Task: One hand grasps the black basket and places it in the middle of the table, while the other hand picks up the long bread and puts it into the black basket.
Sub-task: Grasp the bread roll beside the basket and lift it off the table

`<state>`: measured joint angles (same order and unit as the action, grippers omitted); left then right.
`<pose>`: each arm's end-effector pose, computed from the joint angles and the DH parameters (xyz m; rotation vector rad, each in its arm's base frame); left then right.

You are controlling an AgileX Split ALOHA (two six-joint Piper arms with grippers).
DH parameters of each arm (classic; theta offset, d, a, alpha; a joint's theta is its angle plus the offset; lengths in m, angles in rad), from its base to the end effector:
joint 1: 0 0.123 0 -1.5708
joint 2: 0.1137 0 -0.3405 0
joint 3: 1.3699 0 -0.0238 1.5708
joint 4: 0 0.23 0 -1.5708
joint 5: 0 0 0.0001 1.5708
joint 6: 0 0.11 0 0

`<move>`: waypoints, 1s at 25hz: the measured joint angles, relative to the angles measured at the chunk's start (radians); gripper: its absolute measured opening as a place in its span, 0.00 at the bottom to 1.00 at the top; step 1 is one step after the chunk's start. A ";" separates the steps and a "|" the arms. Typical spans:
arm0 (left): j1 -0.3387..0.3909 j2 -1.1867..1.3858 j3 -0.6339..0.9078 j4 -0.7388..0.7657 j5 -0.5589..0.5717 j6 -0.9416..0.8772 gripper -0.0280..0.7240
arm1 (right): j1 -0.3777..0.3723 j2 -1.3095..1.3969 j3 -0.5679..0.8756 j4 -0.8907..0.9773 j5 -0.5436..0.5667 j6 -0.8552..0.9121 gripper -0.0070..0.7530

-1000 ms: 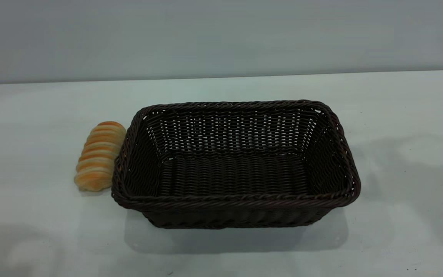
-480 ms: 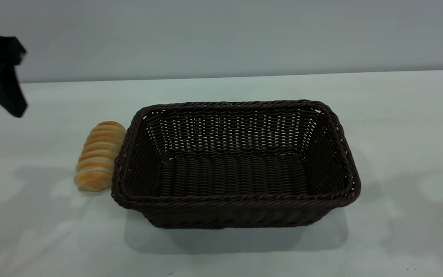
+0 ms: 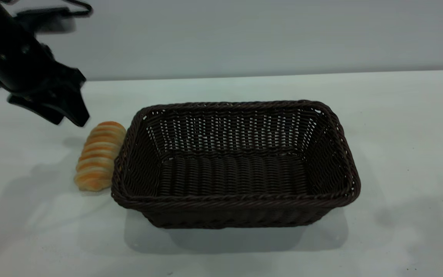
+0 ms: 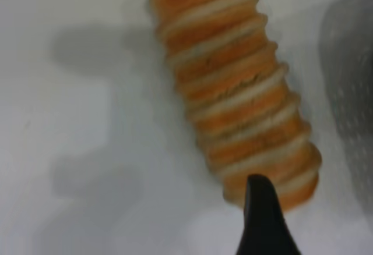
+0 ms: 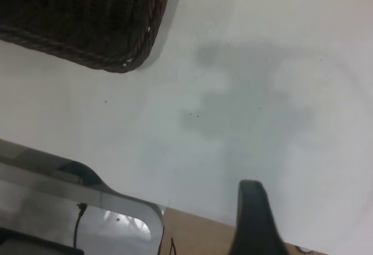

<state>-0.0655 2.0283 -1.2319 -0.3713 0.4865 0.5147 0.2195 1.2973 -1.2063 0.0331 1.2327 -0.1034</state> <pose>0.4145 -0.0459 0.1780 0.3849 2.6955 -0.1994 0.2061 0.0495 0.3782 -0.4436 2.7736 0.0739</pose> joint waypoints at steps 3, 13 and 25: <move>0.000 0.073 -0.033 -0.038 -0.010 0.067 0.68 | 0.000 0.000 0.003 0.000 0.000 0.012 0.68; 0.000 0.235 -0.051 -0.068 -0.087 0.090 0.68 | 0.000 0.000 0.004 0.000 0.001 0.037 0.68; 0.000 0.190 -0.051 -0.080 -0.083 0.091 0.12 | 0.000 0.000 0.005 0.000 0.001 0.056 0.68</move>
<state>-0.0655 2.2183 -1.2832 -0.4514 0.4034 0.6060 0.2195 1.2973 -1.2013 0.0331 1.2339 -0.0475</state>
